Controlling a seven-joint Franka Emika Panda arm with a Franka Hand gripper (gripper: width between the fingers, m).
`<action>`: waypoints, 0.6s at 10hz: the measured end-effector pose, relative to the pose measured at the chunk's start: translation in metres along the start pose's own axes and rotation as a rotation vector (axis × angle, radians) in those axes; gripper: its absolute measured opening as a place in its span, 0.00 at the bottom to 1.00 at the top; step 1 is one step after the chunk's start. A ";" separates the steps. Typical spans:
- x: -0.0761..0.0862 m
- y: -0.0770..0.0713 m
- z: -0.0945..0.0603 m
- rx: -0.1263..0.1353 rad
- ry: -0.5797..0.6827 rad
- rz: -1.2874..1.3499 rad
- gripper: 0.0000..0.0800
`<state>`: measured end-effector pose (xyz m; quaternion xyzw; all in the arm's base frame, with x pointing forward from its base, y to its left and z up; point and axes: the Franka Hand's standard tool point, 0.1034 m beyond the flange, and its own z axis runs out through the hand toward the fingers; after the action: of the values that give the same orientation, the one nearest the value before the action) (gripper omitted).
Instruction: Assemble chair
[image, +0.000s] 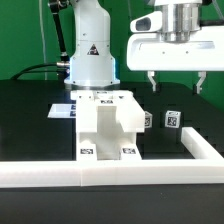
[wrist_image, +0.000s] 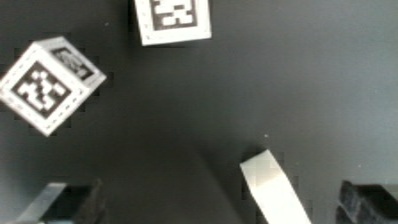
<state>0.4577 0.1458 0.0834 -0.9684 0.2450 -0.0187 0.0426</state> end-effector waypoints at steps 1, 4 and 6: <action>-0.004 -0.001 0.004 0.003 0.001 0.004 0.81; -0.003 -0.001 0.004 0.002 -0.001 0.004 0.81; -0.009 0.001 0.011 0.003 0.018 -0.008 0.81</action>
Offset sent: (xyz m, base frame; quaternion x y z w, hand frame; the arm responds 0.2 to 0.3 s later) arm 0.0000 0.0000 0.0000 0.0000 0.0000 0.0000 1.0000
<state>0.4497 0.1497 0.0718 -0.9691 0.2415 -0.0280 0.0418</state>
